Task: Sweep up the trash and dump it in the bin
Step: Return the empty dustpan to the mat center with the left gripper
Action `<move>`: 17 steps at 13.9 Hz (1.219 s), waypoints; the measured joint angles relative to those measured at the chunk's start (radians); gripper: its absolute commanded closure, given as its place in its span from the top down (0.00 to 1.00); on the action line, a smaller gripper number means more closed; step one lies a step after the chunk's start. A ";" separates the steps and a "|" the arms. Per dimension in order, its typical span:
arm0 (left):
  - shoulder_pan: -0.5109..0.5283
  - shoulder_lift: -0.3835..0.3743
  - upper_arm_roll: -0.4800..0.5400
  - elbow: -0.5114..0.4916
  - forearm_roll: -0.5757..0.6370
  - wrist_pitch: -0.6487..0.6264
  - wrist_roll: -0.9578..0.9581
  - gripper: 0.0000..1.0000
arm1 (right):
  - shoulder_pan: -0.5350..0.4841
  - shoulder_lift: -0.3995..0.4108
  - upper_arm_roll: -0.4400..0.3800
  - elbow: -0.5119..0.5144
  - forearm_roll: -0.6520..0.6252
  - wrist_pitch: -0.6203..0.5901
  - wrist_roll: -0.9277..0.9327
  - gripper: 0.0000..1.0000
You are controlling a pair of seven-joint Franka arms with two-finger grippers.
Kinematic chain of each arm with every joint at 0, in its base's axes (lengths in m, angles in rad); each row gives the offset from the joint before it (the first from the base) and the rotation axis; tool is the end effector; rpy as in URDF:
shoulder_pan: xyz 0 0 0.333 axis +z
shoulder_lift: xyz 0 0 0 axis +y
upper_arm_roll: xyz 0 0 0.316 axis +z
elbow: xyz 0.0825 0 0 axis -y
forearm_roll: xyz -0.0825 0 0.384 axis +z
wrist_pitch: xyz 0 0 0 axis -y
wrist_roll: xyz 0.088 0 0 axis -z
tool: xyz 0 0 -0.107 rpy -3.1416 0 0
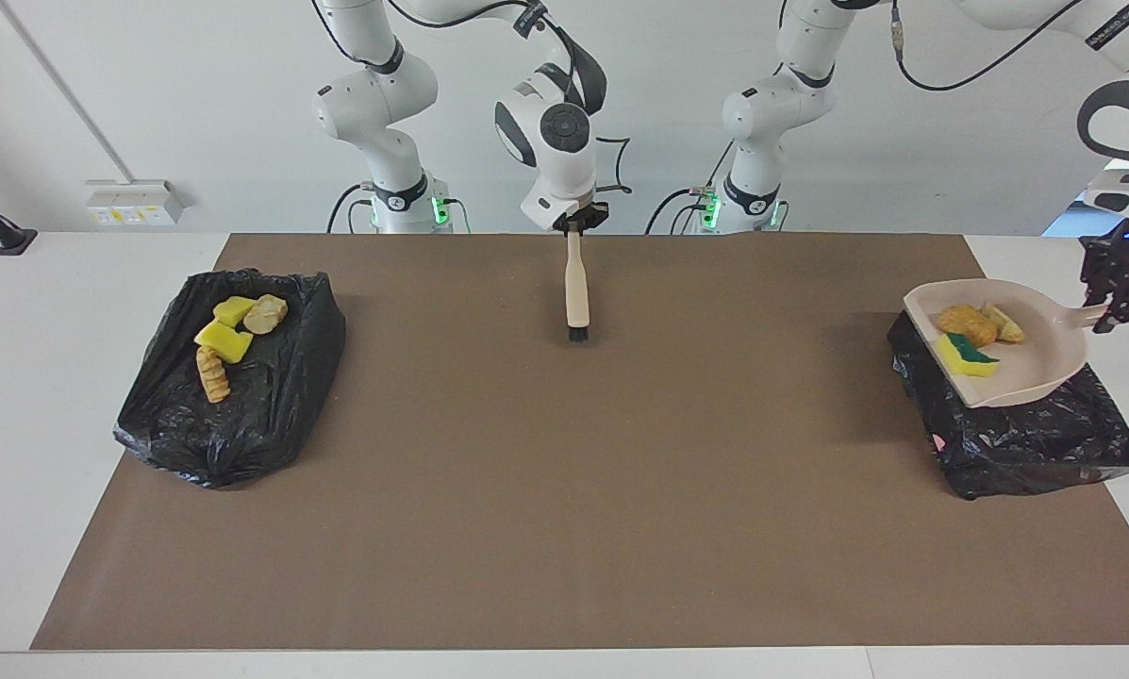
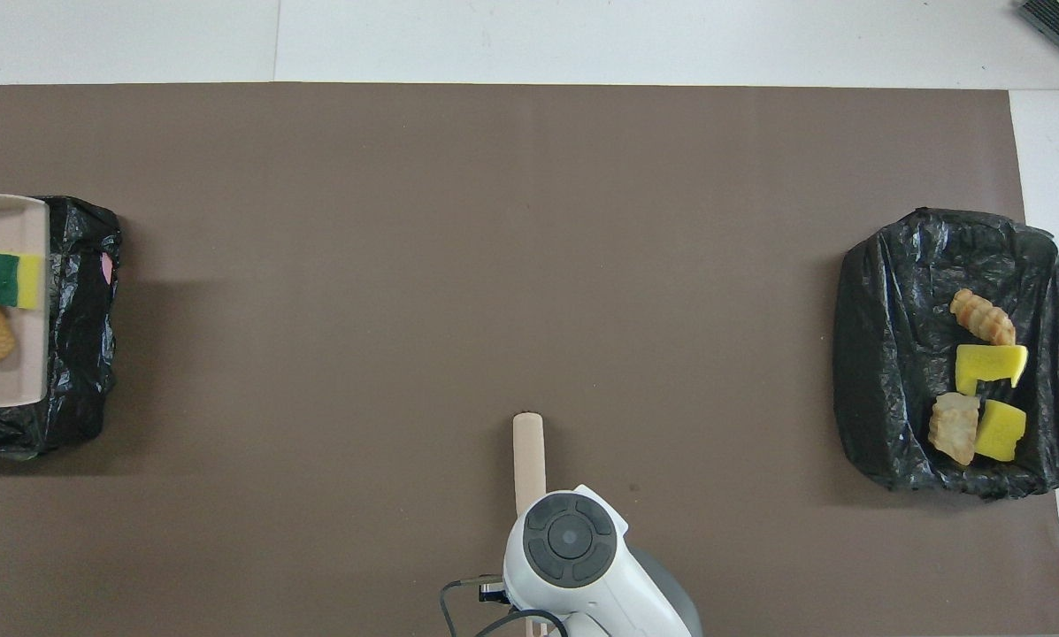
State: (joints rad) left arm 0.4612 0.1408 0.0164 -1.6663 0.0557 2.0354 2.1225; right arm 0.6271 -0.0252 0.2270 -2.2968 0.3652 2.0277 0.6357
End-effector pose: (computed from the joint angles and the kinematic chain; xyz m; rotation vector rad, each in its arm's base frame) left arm 0.5571 0.2912 0.5404 -1.9570 2.1497 -0.0122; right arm 0.3020 0.3778 0.3438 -3.0286 -0.0224 0.5835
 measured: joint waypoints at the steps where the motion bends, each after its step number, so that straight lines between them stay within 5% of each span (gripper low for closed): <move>1: 0.024 0.022 0.000 0.031 0.025 0.000 0.027 0.00 | 0.004 0.009 0.000 -0.001 0.000 0.002 0.000 0.00; 6: 0.033 0.077 -0.004 0.093 0.218 0.058 0.000 0.00 | 0.010 0.012 0.000 -0.002 0.000 0.003 0.000 0.00; 10: 0.027 0.085 -0.012 0.080 0.391 0.059 -0.213 0.00 | 0.010 0.023 -0.002 -0.006 0.000 0.016 0.000 0.01; 11: 0.025 0.085 -0.016 0.073 0.430 0.061 -0.253 0.00 | 0.010 0.026 -0.002 -0.006 0.000 0.022 0.000 0.11; 12: 0.016 0.085 -0.017 0.066 0.477 0.061 -0.290 0.00 | 0.009 0.028 -0.003 -0.006 0.000 0.024 0.000 0.37; 13: 0.001 0.085 -0.018 0.060 0.535 0.061 -0.332 0.00 | 0.008 0.028 -0.004 -0.006 0.000 0.024 0.000 0.88; 14: -0.016 0.085 -0.018 0.051 0.589 0.061 -0.370 0.00 | 0.008 0.028 -0.004 -0.006 0.000 0.024 0.000 1.00; 17: -0.054 0.084 -0.018 0.035 0.716 0.052 -0.439 0.00 | 0.008 0.039 -0.005 0.009 -0.001 0.034 -0.007 1.00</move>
State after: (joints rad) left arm 0.4073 0.2250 -0.0020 -1.6310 0.7717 2.0870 1.6838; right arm 0.6354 0.0137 0.2223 -2.2875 0.3640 2.0612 0.6291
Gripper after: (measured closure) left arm 0.683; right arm 0.352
